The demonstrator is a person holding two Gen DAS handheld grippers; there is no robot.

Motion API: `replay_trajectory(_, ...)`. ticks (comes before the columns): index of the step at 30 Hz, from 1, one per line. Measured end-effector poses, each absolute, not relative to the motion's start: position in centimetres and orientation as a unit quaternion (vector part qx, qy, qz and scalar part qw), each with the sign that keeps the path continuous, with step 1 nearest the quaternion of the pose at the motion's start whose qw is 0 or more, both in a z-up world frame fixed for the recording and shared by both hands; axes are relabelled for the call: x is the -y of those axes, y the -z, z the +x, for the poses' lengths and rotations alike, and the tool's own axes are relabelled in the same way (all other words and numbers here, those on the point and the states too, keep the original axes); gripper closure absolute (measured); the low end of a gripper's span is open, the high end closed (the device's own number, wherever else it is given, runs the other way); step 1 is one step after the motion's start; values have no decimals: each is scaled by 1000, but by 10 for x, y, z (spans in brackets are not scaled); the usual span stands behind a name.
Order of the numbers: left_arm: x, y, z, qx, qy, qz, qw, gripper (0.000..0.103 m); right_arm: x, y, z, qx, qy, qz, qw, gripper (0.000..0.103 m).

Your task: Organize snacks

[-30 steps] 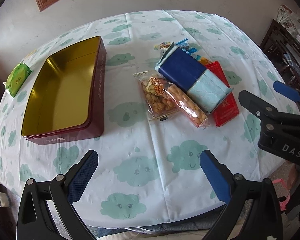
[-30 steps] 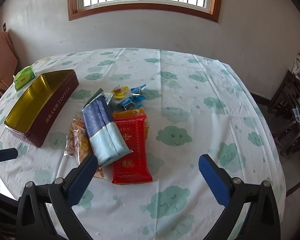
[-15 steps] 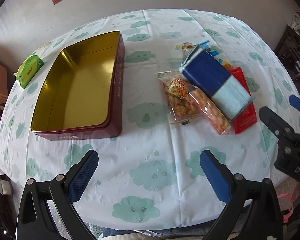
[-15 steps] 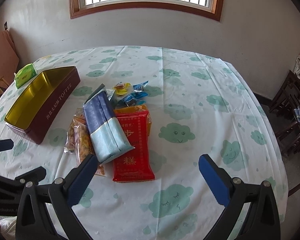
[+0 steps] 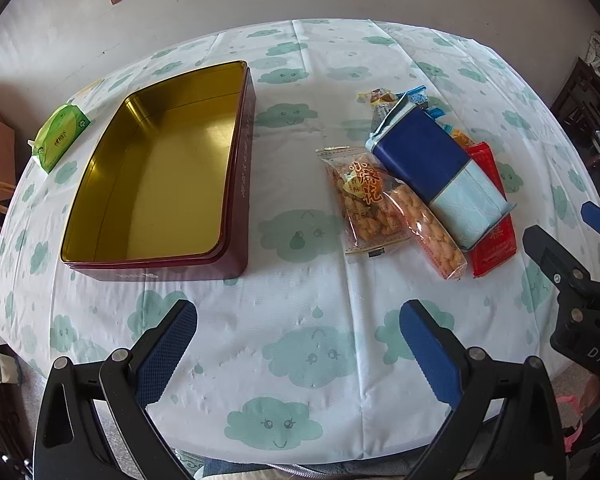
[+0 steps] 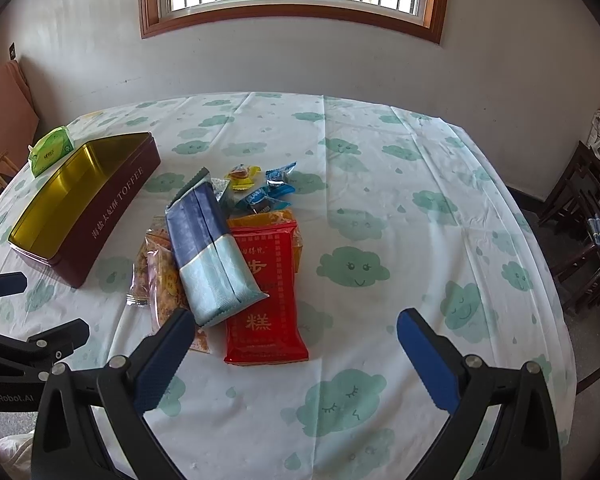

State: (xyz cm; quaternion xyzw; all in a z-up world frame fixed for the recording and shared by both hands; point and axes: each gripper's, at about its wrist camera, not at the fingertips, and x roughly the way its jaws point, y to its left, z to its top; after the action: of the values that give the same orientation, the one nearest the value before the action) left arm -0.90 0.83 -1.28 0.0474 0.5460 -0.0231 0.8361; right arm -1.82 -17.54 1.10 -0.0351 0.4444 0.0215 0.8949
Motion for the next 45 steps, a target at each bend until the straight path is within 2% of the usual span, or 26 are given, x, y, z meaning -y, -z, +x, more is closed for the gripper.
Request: replay_trajectory(45,-11,19,-3,-549,17,39,835,4,179,3,-12,-457,-26,-27,889,0)
